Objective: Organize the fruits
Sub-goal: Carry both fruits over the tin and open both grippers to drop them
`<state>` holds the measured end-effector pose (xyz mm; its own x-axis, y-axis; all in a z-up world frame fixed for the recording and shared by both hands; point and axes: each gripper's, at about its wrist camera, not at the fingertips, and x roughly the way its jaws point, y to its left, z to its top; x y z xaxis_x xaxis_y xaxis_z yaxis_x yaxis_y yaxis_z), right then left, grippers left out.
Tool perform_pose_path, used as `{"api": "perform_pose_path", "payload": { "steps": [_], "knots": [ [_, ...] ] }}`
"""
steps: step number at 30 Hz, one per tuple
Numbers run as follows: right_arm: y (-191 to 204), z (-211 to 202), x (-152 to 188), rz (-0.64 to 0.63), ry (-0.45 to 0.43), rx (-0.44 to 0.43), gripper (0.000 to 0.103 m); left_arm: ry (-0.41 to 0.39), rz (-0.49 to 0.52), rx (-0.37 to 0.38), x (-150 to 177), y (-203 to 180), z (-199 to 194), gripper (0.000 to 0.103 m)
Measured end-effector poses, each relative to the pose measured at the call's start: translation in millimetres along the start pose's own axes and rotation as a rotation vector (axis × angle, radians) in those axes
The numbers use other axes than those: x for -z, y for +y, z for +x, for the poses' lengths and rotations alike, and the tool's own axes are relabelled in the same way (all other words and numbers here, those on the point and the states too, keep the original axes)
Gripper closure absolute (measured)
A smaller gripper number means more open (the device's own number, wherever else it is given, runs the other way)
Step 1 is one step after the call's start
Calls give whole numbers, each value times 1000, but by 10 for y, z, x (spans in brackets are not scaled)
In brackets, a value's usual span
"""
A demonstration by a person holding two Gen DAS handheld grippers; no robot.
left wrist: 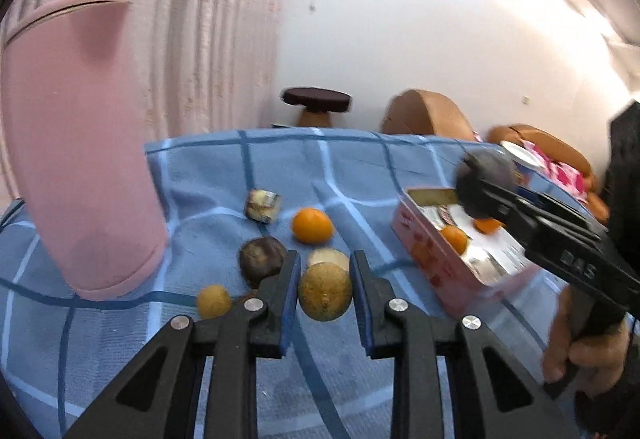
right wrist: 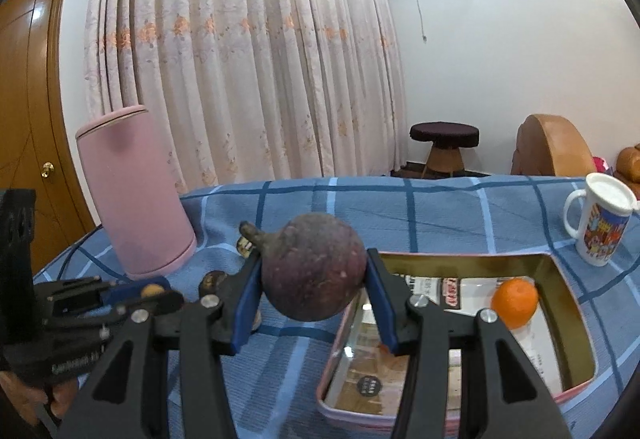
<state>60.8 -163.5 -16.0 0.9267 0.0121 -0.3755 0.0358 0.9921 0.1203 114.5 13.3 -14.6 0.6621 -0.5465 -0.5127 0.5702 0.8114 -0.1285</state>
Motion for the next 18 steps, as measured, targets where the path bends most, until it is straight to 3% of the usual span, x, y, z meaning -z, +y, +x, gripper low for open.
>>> {"api": "perform_pose_path", "payload": {
  "steps": [7, 12, 18],
  "knots": [
    [-240, -9, 21, 20, 25, 37, 51, -55, -66, -26, 10, -10, 11, 76],
    [-418, -69, 16, 31, 21, 49, 51, -76, -94, 34, 4, -116, 11, 76],
    [-687, -164, -3, 57, 7, 85, 51, -92, -79, 33, -35, -380, 60, 76]
  ]
}}
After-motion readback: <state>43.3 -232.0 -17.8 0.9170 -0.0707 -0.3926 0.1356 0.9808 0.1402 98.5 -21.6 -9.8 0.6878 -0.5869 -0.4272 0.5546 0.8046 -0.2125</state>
